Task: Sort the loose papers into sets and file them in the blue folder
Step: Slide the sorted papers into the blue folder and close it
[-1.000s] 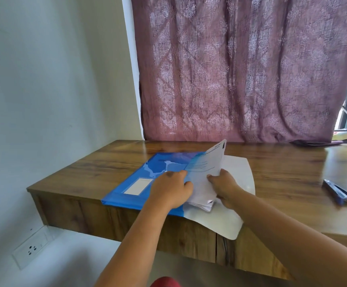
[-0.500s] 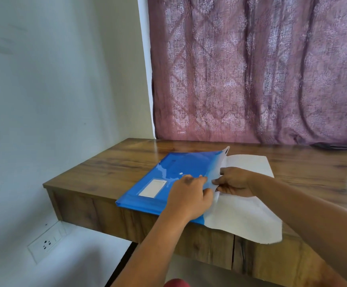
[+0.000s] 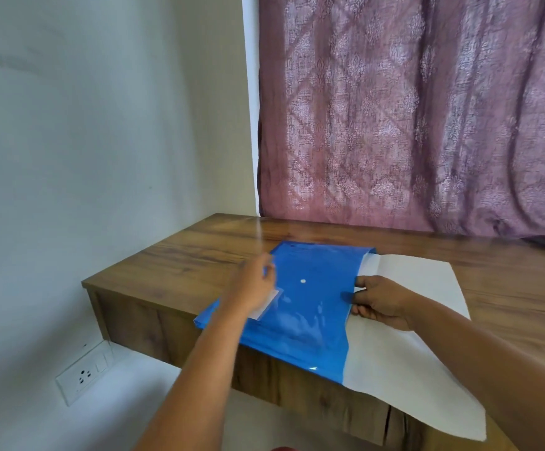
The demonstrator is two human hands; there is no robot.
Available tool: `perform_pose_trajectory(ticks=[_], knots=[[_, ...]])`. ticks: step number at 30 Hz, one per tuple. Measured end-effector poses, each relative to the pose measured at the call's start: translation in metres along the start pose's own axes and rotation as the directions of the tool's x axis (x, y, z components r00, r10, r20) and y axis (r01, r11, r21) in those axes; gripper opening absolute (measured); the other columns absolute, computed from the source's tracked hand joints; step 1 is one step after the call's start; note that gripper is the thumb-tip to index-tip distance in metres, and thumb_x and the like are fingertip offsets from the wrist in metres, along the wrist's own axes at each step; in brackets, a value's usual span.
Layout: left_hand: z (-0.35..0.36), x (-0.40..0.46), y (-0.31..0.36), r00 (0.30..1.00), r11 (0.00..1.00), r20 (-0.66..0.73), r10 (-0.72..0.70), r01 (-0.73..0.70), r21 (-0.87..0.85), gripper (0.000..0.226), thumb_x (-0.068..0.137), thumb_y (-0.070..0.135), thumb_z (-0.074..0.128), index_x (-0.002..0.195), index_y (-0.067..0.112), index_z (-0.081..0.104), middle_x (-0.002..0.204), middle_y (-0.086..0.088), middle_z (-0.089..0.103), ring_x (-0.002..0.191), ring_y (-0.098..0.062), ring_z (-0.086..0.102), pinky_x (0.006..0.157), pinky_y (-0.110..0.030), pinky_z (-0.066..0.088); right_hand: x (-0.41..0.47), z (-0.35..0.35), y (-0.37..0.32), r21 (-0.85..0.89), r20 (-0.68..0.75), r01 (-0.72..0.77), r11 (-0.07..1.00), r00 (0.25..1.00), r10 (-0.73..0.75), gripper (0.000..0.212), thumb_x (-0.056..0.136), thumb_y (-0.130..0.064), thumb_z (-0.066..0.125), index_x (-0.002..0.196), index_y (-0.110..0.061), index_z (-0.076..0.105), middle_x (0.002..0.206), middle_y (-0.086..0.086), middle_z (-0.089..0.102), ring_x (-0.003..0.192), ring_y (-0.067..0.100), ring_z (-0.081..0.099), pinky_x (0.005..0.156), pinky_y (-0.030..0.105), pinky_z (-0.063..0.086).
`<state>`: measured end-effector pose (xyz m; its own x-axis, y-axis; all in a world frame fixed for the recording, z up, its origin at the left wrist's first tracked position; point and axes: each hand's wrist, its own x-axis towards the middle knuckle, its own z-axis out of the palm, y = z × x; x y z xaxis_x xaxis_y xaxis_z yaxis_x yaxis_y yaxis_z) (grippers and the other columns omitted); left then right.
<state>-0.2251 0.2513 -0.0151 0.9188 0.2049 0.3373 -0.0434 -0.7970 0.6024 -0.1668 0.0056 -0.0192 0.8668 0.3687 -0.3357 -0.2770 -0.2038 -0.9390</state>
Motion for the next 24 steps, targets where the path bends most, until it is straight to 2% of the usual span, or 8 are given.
perform_pose_trajectory(ticks=[3,7,12,15,17,18,21,24], knots=[[-0.009,0.029,-0.044,0.963,0.957,0.043,-0.265,0.257,0.137,0.029,0.101,0.020,0.041,0.113,-0.001,0.057,0.118,-0.022,0.060,0.108,-0.035,0.055,0.090,-0.040,0.044,0.001,0.000,0.000,-0.045,-0.007,0.000,0.999,1.000,0.000,0.034,0.095,-0.003,0.056,0.126,-0.015,0.051,0.085,0.009,0.066,0.056,0.007,0.054,0.051,0.016,0.051],[-0.012,0.038,-0.058,0.926,0.922,0.148,-0.349,0.367,-0.122,0.025,0.101,0.013,0.042,0.091,0.004,0.062,0.105,-0.016,0.063,0.096,-0.027,0.057,0.076,-0.031,0.043,0.000,0.005,-0.004,-0.120,-0.015,0.036,0.992,0.999,-0.038,0.022,0.096,-0.001,0.054,0.105,-0.021,0.051,0.075,0.003,0.061,0.056,0.006,0.048,0.046,0.013,0.041],[-0.013,0.032,-0.057,0.921,0.876,0.187,-0.342,0.385,-0.290,0.024,0.102,0.006,0.044,0.113,0.003,0.065,0.107,-0.008,0.063,0.079,-0.012,0.056,0.062,-0.019,0.044,0.004,0.024,-0.008,-0.139,-0.119,0.109,0.984,0.985,-0.126,0.019,0.098,-0.005,0.052,0.090,-0.022,0.053,0.081,0.005,0.060,0.064,0.012,0.045,0.056,0.021,0.035],[-0.010,0.034,-0.061,0.925,0.869,0.174,-0.339,0.378,-0.320,0.024,0.101,0.005,0.047,0.117,0.003,0.064,0.109,-0.007,0.063,0.078,-0.008,0.055,0.057,-0.015,0.040,0.002,0.031,-0.008,-0.101,-0.166,0.154,0.983,0.972,-0.169,0.014,0.097,-0.005,0.054,0.103,-0.018,0.056,0.085,0.004,0.061,0.081,0.024,0.062,0.071,0.028,0.051],[-0.009,0.035,-0.064,0.923,0.855,0.171,-0.345,0.385,-0.349,0.024,0.100,0.006,0.050,0.119,0.004,0.064,0.116,-0.012,0.064,0.087,-0.013,0.056,0.060,-0.016,0.042,0.002,0.031,-0.004,-0.087,-0.179,0.146,0.986,0.971,-0.159,0.037,0.093,-0.010,0.061,0.129,-0.009,0.051,0.089,0.001,0.060,0.111,0.036,0.061,0.095,0.040,0.052],[-0.009,0.035,-0.065,0.921,0.850,0.174,-0.350,0.390,-0.355,0.024,0.100,0.006,0.050,0.119,0.004,0.065,0.117,-0.013,0.064,0.089,-0.014,0.056,0.061,-0.016,0.042,0.003,0.031,-0.002,-0.075,-0.191,0.136,0.988,0.970,-0.148,0.049,0.092,-0.011,0.063,0.138,-0.006,0.045,0.090,0.001,0.059,0.111,0.035,0.061,0.095,0.040,0.052],[-0.009,0.036,-0.067,0.910,0.829,0.200,-0.364,0.414,-0.375,0.022,0.100,0.007,0.051,0.117,0.006,0.065,0.113,-0.011,0.065,0.083,-0.011,0.058,0.061,-0.019,0.044,0.000,0.033,0.005,-0.073,-0.241,0.141,0.987,0.958,-0.155,0.055,0.092,-0.013,0.065,0.141,-0.007,0.042,0.087,0.004,0.060,0.066,0.017,0.058,0.062,0.024,0.053],[-0.007,0.038,-0.069,0.907,0.824,0.205,-0.369,0.421,-0.380,0.023,0.099,0.004,0.050,0.118,0.005,0.064,0.111,-0.011,0.065,0.080,-0.009,0.057,0.061,-0.018,0.045,0.002,0.032,0.009,-0.044,-0.277,0.154,0.987,0.947,-0.160,0.053,0.090,-0.013,0.067,0.139,-0.010,0.045,0.082,0.005,0.061,0.055,0.013,0.046,0.054,0.023,0.047]])
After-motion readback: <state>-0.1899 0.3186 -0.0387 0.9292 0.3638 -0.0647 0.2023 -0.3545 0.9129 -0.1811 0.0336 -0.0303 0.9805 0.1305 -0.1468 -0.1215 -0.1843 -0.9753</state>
